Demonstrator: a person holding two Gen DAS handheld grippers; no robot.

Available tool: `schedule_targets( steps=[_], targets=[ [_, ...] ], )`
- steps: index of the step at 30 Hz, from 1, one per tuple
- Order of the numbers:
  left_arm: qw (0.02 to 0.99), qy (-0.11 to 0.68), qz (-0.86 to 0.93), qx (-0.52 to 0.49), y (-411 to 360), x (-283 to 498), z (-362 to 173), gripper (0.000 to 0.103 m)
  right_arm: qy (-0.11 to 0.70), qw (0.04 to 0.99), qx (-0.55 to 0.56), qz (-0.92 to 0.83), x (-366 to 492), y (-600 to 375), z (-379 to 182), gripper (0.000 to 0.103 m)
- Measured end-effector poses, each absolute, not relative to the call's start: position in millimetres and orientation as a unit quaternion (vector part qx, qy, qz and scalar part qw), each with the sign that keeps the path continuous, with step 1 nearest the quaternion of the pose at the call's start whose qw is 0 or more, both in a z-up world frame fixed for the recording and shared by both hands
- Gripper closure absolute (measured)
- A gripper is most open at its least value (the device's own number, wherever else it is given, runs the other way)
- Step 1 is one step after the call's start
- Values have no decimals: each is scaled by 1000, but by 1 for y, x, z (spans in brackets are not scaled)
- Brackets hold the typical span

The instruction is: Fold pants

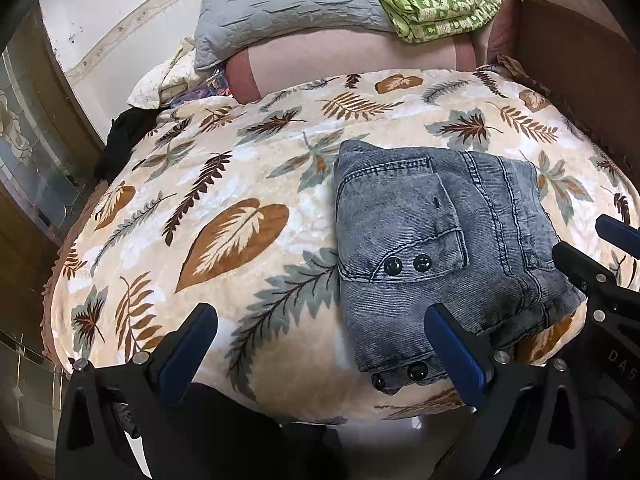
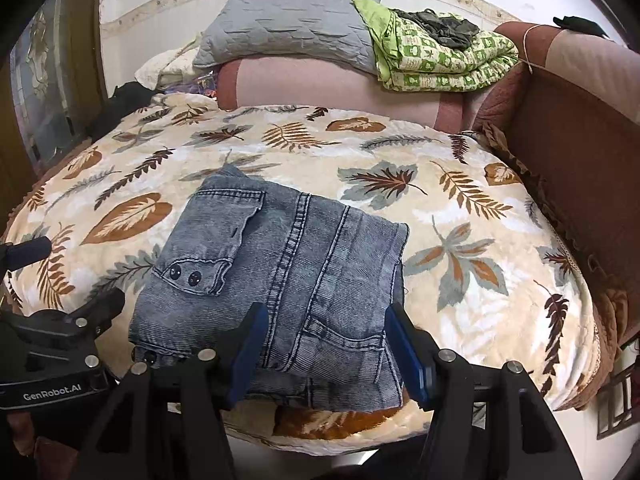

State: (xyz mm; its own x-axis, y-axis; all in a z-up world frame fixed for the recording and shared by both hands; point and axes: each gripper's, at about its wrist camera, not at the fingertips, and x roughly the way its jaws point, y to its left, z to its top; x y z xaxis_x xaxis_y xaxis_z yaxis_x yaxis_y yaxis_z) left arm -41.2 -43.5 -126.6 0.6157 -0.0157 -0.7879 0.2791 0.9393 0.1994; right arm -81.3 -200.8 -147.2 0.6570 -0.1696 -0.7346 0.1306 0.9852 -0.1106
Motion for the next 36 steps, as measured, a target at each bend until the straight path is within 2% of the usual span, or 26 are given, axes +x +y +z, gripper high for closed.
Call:
schedule_targets(
  steps=[36],
  targets=[
    [877,450,-67,153,-39,-26,-142,0,420,903,-26,-88,-72,-205,-160,36]
  ],
)
